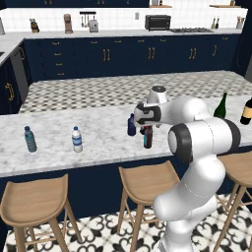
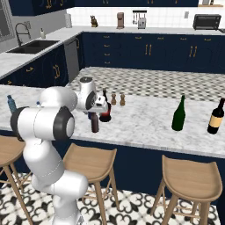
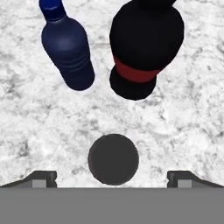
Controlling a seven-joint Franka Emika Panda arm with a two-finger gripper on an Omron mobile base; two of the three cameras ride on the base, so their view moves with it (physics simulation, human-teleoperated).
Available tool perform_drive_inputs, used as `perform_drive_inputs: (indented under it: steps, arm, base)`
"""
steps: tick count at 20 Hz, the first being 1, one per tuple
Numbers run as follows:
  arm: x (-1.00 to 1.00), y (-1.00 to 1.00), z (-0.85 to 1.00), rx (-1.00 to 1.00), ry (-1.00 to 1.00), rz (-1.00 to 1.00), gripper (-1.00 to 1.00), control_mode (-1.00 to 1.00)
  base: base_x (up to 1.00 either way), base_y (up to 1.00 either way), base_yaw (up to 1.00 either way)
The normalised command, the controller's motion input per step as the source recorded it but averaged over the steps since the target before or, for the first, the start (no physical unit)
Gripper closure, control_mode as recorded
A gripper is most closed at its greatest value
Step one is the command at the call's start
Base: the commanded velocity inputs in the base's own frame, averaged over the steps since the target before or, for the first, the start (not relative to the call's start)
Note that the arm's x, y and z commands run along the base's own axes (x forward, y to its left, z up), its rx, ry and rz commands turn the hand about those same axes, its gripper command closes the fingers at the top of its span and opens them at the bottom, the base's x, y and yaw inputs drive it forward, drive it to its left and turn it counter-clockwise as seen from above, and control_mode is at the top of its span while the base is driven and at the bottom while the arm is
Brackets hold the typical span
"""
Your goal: Move the plastic bottles in the middle to the plastics group, and the glass bottles in the middle to the glass group.
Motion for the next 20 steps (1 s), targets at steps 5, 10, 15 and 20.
perform_drive_inputs:
  steps: [5, 10, 15, 20]
  arm:
    - [0.0, 0.0, -0.17, 0.0, 0.0, 0.0, -1.0, -1.0]
    - [0.01, 0.0, -0.13, 0.0, 0.0, 0.0, -1.0, -1.0]
    - [0.06, 0.0, 0.0, 0.02, 0.0, 0.0, -1.0, -1.0]
    - [0.03, 0.0, 0.0, 0.02, 0.0, 0.0, -1.0, -1.0]
  base:
    - [0.0, 0.0, 0.0]
    - [0.0, 0.0, 0.0]
    - [0.0, 0.0, 0.0]
    - [0.0, 0.0, 0.0]
